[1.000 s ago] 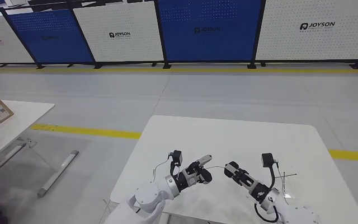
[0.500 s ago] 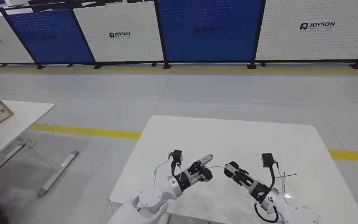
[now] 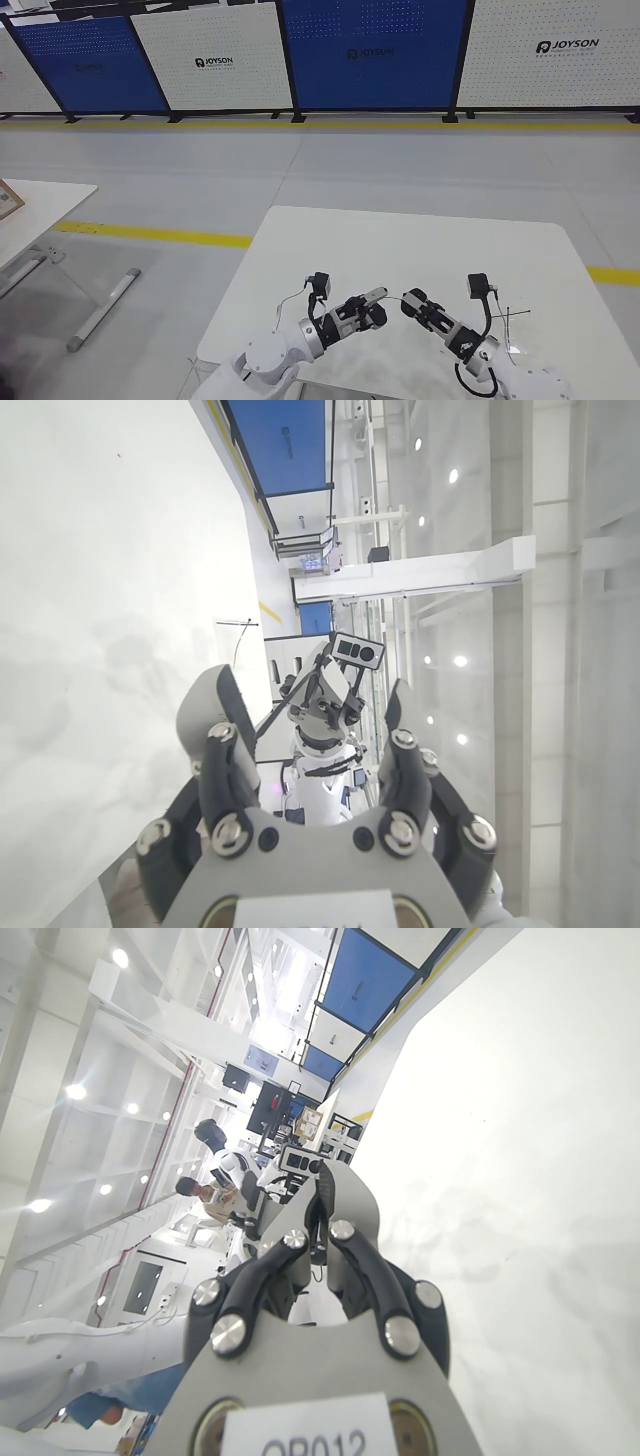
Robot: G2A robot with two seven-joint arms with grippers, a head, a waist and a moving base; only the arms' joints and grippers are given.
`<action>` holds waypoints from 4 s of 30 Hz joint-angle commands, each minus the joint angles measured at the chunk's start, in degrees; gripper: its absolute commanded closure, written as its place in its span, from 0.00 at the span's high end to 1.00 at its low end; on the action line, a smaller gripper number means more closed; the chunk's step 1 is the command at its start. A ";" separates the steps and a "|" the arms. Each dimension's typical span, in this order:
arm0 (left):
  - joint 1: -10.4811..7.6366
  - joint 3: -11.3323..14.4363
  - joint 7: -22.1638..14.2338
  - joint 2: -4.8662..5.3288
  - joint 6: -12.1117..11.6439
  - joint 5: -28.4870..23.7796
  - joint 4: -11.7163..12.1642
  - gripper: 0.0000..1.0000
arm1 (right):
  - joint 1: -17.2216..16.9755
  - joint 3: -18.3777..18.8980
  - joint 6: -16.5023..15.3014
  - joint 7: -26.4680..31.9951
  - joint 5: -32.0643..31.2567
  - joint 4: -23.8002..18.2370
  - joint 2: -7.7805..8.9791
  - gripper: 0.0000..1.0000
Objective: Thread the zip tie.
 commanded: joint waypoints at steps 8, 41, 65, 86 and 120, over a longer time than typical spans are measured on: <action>-1.49 1.28 2.49 -0.36 2.09 -0.90 0.77 0.27 | 0.00 0.00 0.00 0.00 0.00 0.00 0.00 0.00; -1.47 1.82 2.43 -0.18 0.87 -0.39 0.48 0.25 | 0.00 0.00 0.00 0.00 0.00 0.00 0.00 0.00; -1.40 2.01 2.17 0.03 -0.19 0.24 0.43 0.00 | 0.00 0.00 0.00 0.00 0.00 0.00 0.00 0.00; -1.59 1.91 3.10 0.10 0.29 -0.25 0.36 0.30 | 0.00 0.00 0.00 0.00 0.00 0.00 0.00 0.00; -1.86 0.66 1.56 0.48 2.71 -2.92 0.35 0.00 | -2.33 3.31 -0.50 -1.92 0.88 -1.46 0.09 1.00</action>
